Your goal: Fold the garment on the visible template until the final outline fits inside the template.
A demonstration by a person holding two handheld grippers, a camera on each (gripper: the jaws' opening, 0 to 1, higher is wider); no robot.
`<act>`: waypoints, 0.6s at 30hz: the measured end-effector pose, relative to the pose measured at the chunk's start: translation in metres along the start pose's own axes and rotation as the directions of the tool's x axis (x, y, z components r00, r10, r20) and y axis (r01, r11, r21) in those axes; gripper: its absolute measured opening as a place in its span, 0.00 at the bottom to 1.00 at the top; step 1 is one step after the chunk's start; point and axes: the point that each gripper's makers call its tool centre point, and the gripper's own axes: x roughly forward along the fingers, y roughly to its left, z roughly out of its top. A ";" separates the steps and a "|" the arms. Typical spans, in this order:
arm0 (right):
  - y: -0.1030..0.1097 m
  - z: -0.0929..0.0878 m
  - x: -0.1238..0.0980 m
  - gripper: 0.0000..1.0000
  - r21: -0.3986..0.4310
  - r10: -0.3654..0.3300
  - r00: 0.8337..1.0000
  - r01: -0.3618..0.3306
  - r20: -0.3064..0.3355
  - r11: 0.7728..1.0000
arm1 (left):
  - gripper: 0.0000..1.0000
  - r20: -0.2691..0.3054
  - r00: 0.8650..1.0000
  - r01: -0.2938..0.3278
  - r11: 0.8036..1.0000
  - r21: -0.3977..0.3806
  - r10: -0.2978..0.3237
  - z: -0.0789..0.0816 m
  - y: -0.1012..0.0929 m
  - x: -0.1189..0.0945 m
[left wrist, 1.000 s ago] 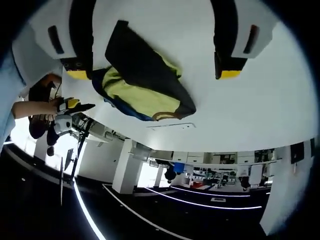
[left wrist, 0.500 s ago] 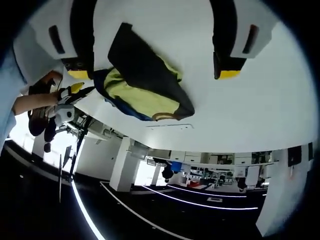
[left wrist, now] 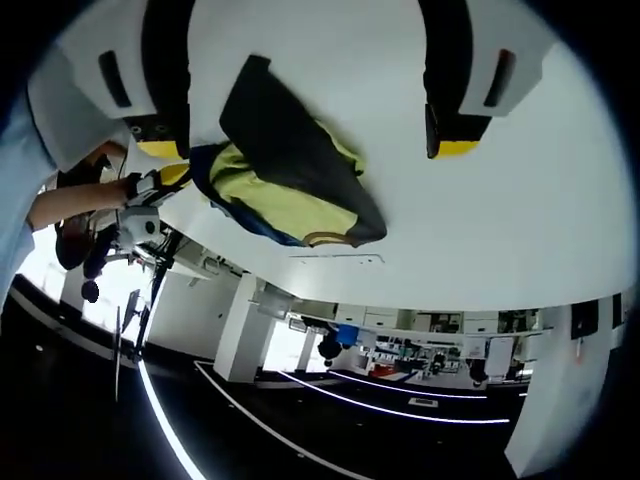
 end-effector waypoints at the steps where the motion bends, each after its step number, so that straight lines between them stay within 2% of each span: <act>1: 0.000 0.000 0.001 0.13 0.001 0.000 1.000 0.000 -0.002 1.000 | 0.95 -0.005 1.000 0.001 1.000 0.005 -0.001 -0.001 -0.001 0.000; 4: -0.001 0.000 0.002 0.08 -0.014 -0.009 1.000 0.009 -0.004 1.000 | 0.95 -0.017 1.000 0.003 1.000 0.013 -0.003 -0.004 -0.003 0.001; 6: -0.003 0.000 0.002 0.00 -0.016 -0.018 1.000 0.018 -0.008 1.000 | 0.95 -0.020 1.000 0.005 1.000 0.016 -0.004 -0.005 -0.004 0.002; 12: -0.004 0.003 -0.002 0.00 -0.005 -0.020 1.000 0.020 0.001 1.000 | 0.95 -0.029 0.999 0.014 1.000 0.015 -0.013 -0.007 -0.007 0.006; 18: -0.004 0.015 -0.018 0.00 -0.022 -0.018 1.000 0.018 0.020 1.000 | 0.95 -0.033 0.999 0.021 1.000 0.019 -0.020 -0.006 -0.008 0.008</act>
